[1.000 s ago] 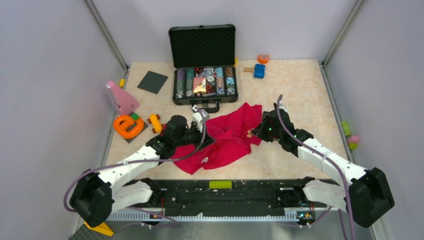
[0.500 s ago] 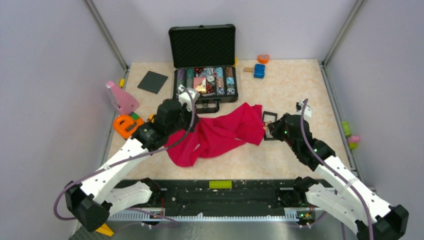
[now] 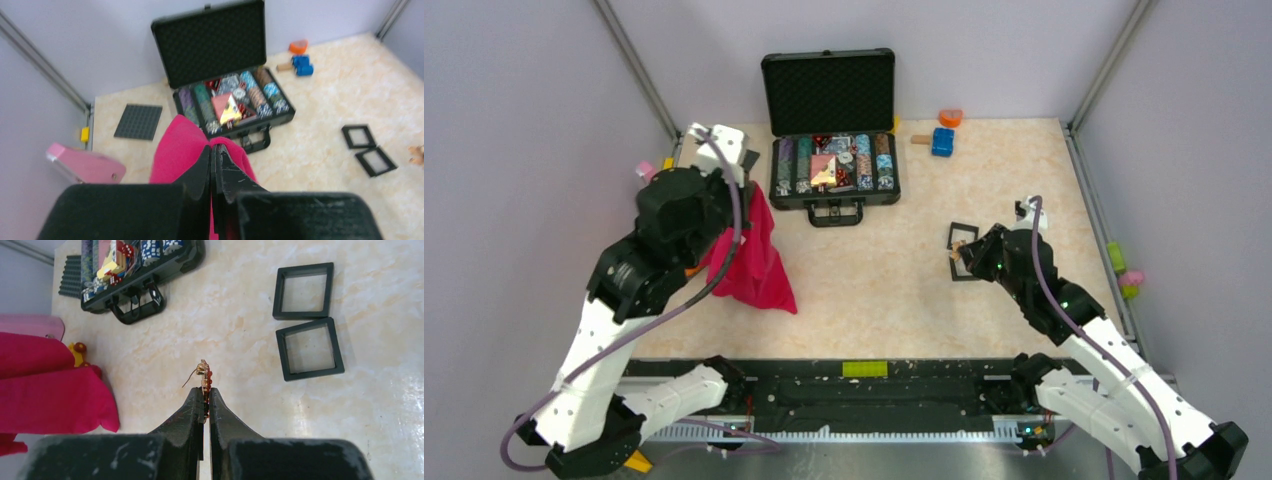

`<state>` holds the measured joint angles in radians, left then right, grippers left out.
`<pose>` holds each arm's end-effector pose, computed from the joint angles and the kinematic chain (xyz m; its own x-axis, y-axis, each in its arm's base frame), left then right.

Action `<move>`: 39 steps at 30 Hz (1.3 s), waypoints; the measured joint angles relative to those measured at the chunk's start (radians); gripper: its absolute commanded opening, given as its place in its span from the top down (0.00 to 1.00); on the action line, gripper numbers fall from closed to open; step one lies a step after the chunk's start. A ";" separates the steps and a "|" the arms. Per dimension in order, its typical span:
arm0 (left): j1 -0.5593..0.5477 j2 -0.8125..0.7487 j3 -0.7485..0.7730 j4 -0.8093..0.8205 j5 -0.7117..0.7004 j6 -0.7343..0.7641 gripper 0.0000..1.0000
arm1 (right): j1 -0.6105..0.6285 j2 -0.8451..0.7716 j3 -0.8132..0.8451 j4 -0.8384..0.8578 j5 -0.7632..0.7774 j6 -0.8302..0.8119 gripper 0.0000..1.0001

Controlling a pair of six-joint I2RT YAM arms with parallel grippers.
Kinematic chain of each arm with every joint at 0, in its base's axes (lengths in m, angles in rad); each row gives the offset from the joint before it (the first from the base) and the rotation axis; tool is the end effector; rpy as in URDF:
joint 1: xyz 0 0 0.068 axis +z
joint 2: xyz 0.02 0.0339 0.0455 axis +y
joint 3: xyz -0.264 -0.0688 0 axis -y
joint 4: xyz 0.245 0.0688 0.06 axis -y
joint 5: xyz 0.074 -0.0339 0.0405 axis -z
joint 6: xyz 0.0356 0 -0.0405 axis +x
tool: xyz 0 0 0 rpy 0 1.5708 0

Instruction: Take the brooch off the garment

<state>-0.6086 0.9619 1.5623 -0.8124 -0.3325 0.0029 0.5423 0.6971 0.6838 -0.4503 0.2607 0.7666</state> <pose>0.1236 -0.0719 0.4953 -0.1718 0.1231 -0.9774 0.2791 0.9576 0.0715 0.1421 0.0749 0.2913 -0.4848 0.4904 -0.7242 0.0487 0.8419 0.5375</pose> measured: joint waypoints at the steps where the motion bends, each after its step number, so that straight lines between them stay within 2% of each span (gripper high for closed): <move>1: 0.003 0.012 -0.022 -0.013 0.022 0.000 1.00 | 0.000 0.008 0.001 0.003 -0.010 -0.005 1.00; 4: 0.007 0.084 -0.023 -0.028 0.118 -0.012 1.00 | 0.000 0.033 0.006 0.009 -0.040 -0.012 1.00; 7: 0.008 0.191 0.042 -0.021 0.242 -0.039 1.00 | 0.000 0.041 0.007 0.010 -0.051 -0.015 1.00; 10: 0.018 0.290 0.189 -0.014 0.331 -0.067 1.00 | 0.000 0.044 0.020 0.007 -0.053 -0.016 1.00; 13: 0.060 0.375 0.435 -0.026 0.374 -0.095 1.00 | 0.000 0.043 0.039 0.009 -0.053 -0.016 1.00; 16: 0.131 0.378 0.578 0.006 0.374 -0.114 1.00 | 0.000 0.041 0.046 0.012 -0.052 -0.021 1.00; 19: 0.182 0.286 0.512 0.041 0.320 -0.117 1.00 | 0.000 0.037 0.045 0.010 -0.049 -0.024 1.00; 24: 0.275 0.089 0.110 0.093 0.167 -0.124 1.00 | 0.000 0.030 0.045 0.011 -0.046 -0.026 1.00; 25: 0.306 0.074 0.030 0.105 0.140 -0.129 0.90 | 0.000 0.030 0.045 0.011 -0.046 -0.026 1.00; 26: 0.326 0.070 -0.052 0.117 0.121 -0.133 0.64 | 0.000 0.030 0.044 0.011 -0.046 -0.027 1.00; 27: 0.364 0.070 -0.124 0.130 0.114 -0.132 0.52 | 0.000 0.030 0.043 0.011 -0.048 -0.027 1.00; 28: 0.385 0.079 -0.198 0.140 0.114 -0.127 0.50 | 0.000 0.030 0.043 0.012 -0.052 -0.031 1.00; 29: 0.398 0.100 -0.254 0.144 0.122 -0.127 0.43 | 0.000 0.030 0.043 0.014 -0.060 -0.036 1.00; 31: 0.407 0.142 -0.329 0.143 0.172 -0.127 0.11 | 0.000 0.031 0.040 0.026 -0.096 -0.056 1.00; 35: 0.407 0.135 -0.394 0.156 0.368 -0.169 0.05 | -0.001 0.038 -0.002 0.103 -0.237 -0.119 1.00; 39: 0.405 0.028 -0.480 0.256 0.589 -0.237 0.08 | -0.001 0.050 -0.053 0.206 -0.404 -0.167 1.00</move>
<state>-0.2039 0.9901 1.0821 -0.5564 0.2565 -0.2340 0.5411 0.7467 0.6304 -0.2443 -0.1436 0.5999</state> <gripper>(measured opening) 0.948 0.026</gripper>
